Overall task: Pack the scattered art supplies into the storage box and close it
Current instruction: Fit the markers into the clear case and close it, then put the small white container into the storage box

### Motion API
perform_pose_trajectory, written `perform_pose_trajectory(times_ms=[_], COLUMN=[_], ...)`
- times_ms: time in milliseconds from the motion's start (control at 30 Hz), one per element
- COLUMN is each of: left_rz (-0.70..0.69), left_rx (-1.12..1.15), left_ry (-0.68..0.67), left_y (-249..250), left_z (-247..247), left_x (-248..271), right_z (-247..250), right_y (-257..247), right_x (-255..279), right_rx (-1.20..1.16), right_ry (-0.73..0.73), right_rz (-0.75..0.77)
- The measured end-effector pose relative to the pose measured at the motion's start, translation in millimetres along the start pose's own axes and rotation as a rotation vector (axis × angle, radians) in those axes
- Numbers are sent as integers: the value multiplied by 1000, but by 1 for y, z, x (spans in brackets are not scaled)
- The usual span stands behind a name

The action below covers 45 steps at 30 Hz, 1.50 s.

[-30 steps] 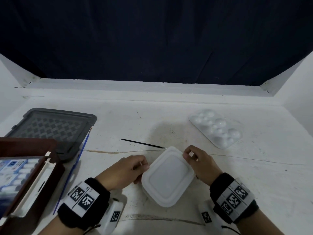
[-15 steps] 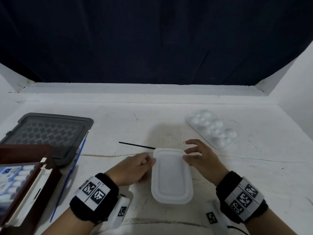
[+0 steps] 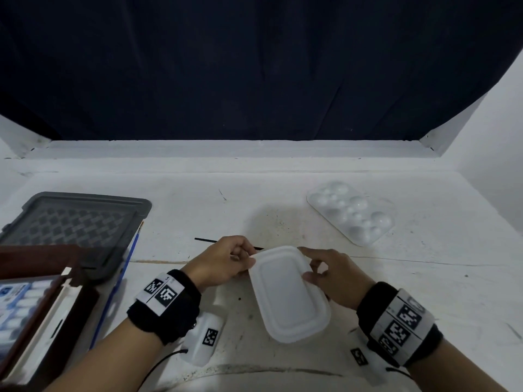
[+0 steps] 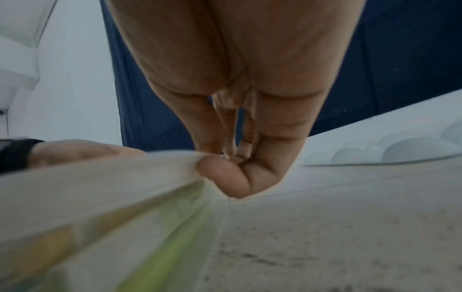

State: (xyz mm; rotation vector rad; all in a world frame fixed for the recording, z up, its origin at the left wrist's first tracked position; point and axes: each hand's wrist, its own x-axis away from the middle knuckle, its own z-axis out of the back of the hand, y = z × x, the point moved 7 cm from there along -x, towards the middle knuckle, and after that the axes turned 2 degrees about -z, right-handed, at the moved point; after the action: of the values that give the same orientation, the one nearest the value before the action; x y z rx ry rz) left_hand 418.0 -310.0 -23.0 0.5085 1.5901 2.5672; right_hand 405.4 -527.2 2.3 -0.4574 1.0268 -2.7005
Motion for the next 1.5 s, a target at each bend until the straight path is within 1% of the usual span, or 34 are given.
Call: perform_pose_trajectory(times_ms=[100,200,233,367,433,500,567,667,767,867,1000,1133,1233,1300,1333,1400,1500], left_rz=[62,64,62,65,75,85,71,65,80,64,61,80,81,55,33,-32,-141], left_rx=[106,150,148,103,121,155,140,127,163,163,146,235,308,281,230,110,57], left_ry=[-67,-147,-144,-40,-23,-25,-22,-4,66,124,202,263,296,344,382,457,573], left_y=[-10,-10,-9,-7,-9,-11,-10,-10,-10,-9,-17,-22,-18,-13,-10,-1,15], left_z=[-5,-17,-20,-28,-31,-34,-34,-36,-35,-32,-28,-21,-18,-16,-14,-9,1], left_x=[11,28,33,53,60,65,67,69,69,69,75,85,102,118,128,149,186], right_z=[2,3,4,3,-6,-18,-26,-30,-30,-30,-29,-32,-35,-35,-35,-34,-34], right_y=[-1,-7,-9,-17,-25,-29,-30,-26,-20,-19,-20,-22,-23,-22,-21,-18,-17], right_x=[-15,-27,-29,-22,-8,7,18,17,7,3,4,4,4,5,6,7,6], right_rx=[83,165,171,167,293,426,493,528,473,443,462,527,581,589,584,574,576], right_ry=[-20,32,54,132,80,-16,-64,-90,-151,-190,-198,-181,-172,-147,-137,-126,-156], right_rz=[41,103,111,103,108,54,32,61,38,41,54,88,128,152,160,170,185])
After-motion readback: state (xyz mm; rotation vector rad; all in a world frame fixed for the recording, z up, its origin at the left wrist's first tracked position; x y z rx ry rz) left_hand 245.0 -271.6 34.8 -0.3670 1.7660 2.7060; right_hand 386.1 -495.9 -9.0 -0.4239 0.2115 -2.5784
